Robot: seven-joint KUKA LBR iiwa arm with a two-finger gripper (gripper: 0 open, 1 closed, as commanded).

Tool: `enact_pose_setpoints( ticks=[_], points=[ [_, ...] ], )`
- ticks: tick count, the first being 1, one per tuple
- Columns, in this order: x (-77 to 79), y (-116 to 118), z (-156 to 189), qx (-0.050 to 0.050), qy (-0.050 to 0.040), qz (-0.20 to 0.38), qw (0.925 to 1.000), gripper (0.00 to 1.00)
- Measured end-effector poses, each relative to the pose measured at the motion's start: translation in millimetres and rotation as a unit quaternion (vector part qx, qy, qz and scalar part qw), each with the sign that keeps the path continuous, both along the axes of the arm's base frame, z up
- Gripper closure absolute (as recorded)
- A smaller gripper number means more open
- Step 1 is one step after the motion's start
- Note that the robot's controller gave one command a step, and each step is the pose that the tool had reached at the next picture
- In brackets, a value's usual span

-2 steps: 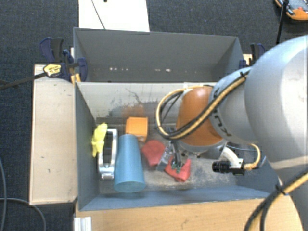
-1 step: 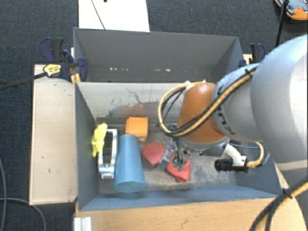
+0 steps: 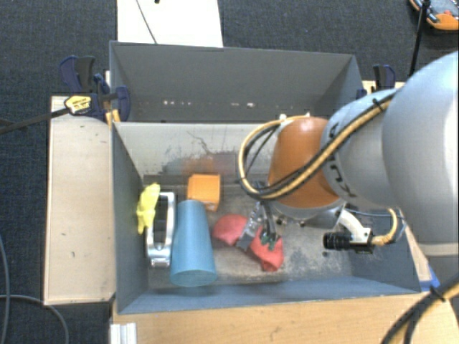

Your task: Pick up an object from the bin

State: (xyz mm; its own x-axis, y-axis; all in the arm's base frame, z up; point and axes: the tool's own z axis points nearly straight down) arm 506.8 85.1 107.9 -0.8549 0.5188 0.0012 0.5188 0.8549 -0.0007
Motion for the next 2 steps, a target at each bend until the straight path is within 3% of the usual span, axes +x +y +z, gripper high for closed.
enact_pose_setpoints(
  ticks=[2],
  points=[
    [-0.6,-0.3,25.5,0.0,0.0009,0.001,1.0,1.0]
  ],
)
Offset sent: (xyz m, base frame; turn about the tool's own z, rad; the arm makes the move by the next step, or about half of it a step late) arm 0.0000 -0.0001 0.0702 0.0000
